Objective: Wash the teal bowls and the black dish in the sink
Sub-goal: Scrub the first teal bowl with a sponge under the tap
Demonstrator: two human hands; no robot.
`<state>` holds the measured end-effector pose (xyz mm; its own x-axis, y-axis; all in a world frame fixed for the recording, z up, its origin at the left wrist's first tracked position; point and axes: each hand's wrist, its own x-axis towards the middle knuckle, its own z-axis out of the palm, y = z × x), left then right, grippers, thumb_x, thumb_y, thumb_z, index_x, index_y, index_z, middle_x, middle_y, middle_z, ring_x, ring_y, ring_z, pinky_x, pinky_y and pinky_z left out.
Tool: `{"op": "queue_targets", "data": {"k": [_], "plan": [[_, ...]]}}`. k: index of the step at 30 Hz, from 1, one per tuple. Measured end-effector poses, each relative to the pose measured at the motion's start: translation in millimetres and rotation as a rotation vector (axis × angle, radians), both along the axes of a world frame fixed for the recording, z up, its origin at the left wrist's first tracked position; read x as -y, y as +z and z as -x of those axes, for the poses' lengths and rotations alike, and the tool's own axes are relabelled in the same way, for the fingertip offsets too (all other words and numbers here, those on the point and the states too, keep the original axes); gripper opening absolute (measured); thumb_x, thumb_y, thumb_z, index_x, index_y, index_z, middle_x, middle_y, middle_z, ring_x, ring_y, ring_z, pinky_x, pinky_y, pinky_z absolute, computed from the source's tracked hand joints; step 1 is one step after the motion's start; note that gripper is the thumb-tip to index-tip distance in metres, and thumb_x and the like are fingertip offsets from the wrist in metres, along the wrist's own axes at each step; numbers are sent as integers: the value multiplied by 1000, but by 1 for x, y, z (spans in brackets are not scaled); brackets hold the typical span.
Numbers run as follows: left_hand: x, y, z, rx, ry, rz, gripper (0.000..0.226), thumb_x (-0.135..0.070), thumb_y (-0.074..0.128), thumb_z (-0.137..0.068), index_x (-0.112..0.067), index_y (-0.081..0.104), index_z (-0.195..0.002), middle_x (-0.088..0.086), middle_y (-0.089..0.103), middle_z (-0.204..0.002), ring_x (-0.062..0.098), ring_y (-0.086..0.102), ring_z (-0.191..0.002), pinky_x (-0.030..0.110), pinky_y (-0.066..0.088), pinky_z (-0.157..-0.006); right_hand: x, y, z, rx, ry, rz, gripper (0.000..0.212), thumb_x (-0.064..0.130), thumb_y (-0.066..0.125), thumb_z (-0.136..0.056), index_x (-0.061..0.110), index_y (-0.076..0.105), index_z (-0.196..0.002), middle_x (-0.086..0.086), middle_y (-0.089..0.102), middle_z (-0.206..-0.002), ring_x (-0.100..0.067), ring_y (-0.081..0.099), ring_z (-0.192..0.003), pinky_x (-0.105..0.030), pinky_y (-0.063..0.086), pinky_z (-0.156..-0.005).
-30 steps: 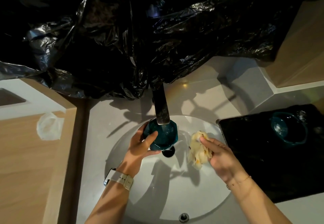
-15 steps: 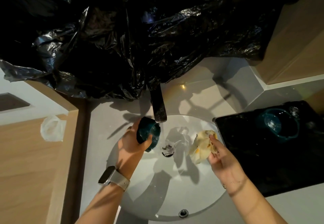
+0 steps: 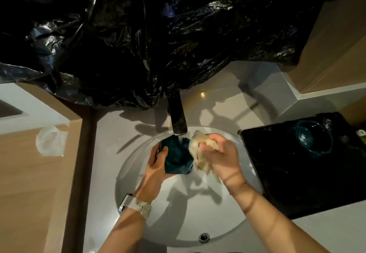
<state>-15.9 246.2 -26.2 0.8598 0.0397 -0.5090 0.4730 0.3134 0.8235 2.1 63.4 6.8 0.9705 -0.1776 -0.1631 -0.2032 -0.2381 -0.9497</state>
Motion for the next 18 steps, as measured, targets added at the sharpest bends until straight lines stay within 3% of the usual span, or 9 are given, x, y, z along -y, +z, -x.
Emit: {"op": "queue_targets", "data": {"k": [2, 7, 9, 11, 14, 16, 18], "plan": [[6, -4, -5, 21, -54, -49, 32, -27, 48, -103, -25, 52, -135, 5, 66, -126, 24, 66, -113, 54, 56, -90, -15, 1, -14, -64, 106, 200, 12, 26, 65, -77, 30, 70, -87, 5, 73, -82, -17, 67, -81, -33, 53, -78], [9, -23, -12, 60, -184, -411, 33, -47, 50, -97, -48, 49, -130, -13, 63, -122, 11, 61, -115, 34, 48, -102, -40, -18, -31, -111, 311, 415, 14, 10, 63, -85, 4, 71, -95, -11, 70, -87, -25, 64, -82, -27, 46, -75], [10, -28, -13, 33, -191, -412, 33, -48, 49, -97, -49, 48, -130, -13, 63, -121, 10, 60, -114, 38, 49, -103, -46, -28, -32, -62, 393, 551, 15, 14, 60, -88, 4, 68, -94, -14, 70, -91, -29, 63, -86, -29, 43, -74], [9, -28, -15, 27, -181, -384, 34, -47, 48, -97, -43, 50, -131, -11, 65, -119, 11, 63, -112, 42, 50, -102, -47, -34, -32, -25, 503, 610, 14, 15, 60, -88, 7, 70, -92, -12, 71, -91, -28, 64, -86, -21, 38, -70], [0, -30, -19, 20, -161, -317, 45, -55, 48, -91, -37, 53, -131, -3, 68, -119, 15, 68, -106, 44, 57, -91, -40, -33, -34, 19, 764, 454, 16, 4, 67, -81, 7, 75, -95, -11, 73, -97, -20, 64, -91, -10, 40, -80], [-2, -30, -20, 19, -176, -312, 39, -46, 49, -98, -32, 51, -134, -1, 67, -120, 13, 69, -103, 32, 59, -82, -33, -29, -39, 14, 900, 514, 15, 7, 68, -82, 6, 75, -96, -12, 73, -98, -22, 64, -92, -15, 44, -83], [2, -29, -21, 7, -181, -307, 28, -34, 47, -103, -32, 52, -131, -2, 67, -120, 5, 67, -100, 24, 56, -85, -34, -29, -47, -45, 925, 778, 18, 16, 61, -88, 5, 72, -96, -15, 70, -98, -29, 64, -92, -27, 45, -79]]}}
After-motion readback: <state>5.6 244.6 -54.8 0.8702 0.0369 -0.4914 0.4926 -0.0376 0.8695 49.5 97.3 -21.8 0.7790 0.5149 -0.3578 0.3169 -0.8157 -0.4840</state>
